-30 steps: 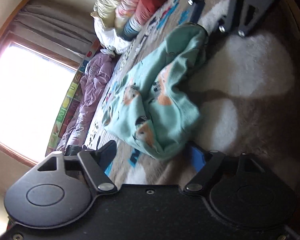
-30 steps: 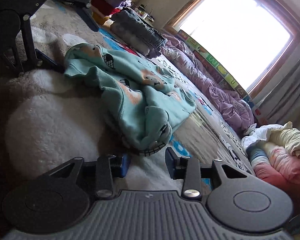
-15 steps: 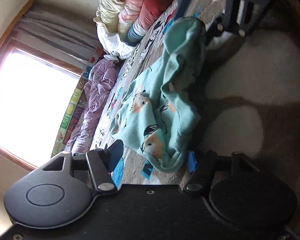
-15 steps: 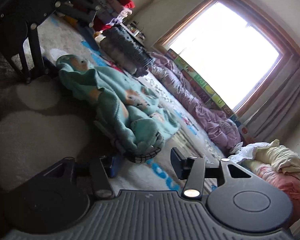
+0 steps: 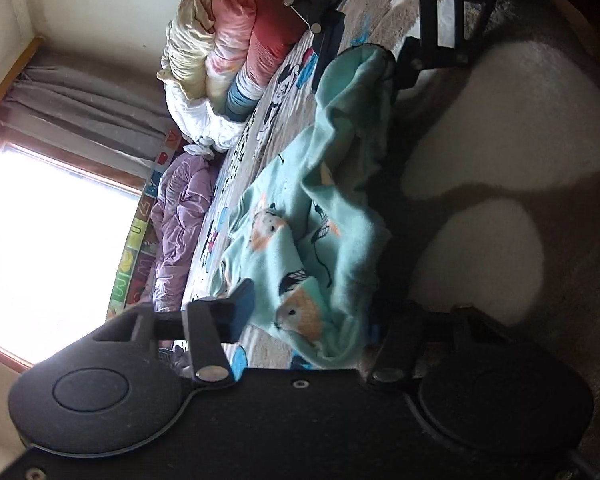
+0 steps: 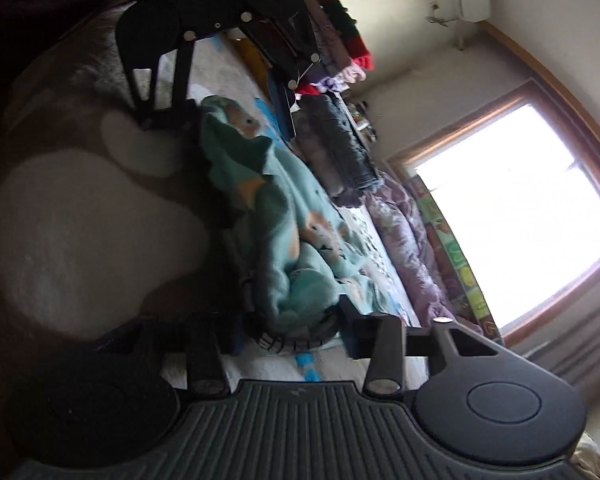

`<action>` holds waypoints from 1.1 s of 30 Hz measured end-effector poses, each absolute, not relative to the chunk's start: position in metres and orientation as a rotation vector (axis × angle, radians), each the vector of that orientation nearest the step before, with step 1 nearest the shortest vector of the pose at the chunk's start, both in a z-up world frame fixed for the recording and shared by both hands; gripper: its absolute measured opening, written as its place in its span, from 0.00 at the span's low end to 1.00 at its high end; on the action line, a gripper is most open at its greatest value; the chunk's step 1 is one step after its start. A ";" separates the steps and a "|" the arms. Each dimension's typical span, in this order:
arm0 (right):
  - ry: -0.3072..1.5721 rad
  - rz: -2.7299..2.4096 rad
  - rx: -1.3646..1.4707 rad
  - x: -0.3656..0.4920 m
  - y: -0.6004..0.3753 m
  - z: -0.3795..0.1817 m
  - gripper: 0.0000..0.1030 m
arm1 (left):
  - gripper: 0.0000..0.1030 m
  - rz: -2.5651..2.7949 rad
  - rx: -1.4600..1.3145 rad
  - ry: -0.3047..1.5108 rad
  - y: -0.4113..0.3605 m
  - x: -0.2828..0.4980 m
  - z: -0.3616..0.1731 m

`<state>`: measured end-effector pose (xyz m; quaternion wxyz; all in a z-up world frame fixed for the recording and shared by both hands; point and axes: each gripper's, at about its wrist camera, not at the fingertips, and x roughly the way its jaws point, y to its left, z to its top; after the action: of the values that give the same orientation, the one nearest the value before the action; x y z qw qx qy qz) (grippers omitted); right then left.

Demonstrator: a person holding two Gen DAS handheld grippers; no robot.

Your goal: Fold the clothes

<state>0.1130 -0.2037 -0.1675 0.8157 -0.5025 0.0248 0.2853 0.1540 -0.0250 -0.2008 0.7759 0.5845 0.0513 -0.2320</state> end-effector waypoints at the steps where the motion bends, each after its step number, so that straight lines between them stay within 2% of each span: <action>1: 0.060 0.619 -1.068 0.113 -0.203 -0.167 0.37 | 0.33 -0.496 1.262 0.118 -0.026 0.154 -0.203; 5: 0.100 0.651 -1.048 0.112 -0.201 -0.163 0.31 | 0.22 -0.467 1.204 0.156 -0.027 0.159 -0.204; 8: 0.129 0.643 -1.024 0.108 -0.197 -0.156 0.30 | 0.19 -0.461 1.216 0.154 -0.030 0.154 -0.204; 25: 0.217 0.727 -0.932 -0.005 -0.201 -0.084 0.30 | 0.19 -0.592 1.197 0.149 -0.011 0.031 -0.155; 33: 0.237 0.734 -0.747 0.001 -0.213 -0.042 0.31 | 0.20 -0.662 1.010 0.187 -0.005 0.048 -0.108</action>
<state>0.0008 -0.2132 -0.0419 0.8594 -0.3557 0.1131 0.3494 0.0480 -0.0046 -0.1075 0.8192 0.4740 0.0879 -0.3107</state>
